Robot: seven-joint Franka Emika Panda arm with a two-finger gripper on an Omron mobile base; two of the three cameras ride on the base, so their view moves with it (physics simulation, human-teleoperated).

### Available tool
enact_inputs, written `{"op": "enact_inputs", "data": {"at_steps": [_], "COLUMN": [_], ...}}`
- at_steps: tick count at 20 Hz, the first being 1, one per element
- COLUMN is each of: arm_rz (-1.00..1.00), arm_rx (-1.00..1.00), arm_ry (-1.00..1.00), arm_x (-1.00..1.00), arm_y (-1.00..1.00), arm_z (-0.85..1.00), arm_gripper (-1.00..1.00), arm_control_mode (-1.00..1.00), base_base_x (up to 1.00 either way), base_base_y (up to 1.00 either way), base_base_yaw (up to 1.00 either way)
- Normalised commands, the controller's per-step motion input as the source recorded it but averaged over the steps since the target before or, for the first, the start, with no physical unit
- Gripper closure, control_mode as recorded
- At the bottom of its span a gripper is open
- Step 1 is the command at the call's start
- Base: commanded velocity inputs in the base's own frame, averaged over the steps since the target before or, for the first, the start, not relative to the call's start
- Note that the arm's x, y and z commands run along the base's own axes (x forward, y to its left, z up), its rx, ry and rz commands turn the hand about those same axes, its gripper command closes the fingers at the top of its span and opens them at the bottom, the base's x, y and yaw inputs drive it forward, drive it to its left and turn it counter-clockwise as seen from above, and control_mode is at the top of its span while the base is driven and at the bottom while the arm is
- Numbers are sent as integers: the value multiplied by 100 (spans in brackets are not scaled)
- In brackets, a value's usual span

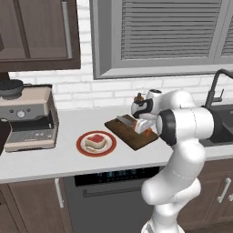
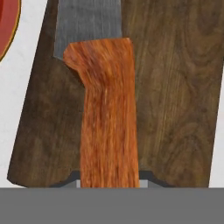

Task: Pick up the knife from the drawer and place it on the cutting board. Then place the meat from the plate to the cutting board.

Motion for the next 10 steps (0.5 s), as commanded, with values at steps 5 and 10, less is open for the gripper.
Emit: {"op": "enact_inputs", "data": {"at_steps": [5, 10], "arm_rz": [0, 0], "arm_rx": [0, 0], "arm_ry": [6, 6], "arm_x": [23, 19], "arm_y": [-25, 0], "arm_z": [-9, -17], "arm_gripper": [100, 100], "arm_control_mode": [-100, -100], "base_base_x": [0, 0], "base_base_y": [0, 0], "base_base_yaw": [0, 0]}}
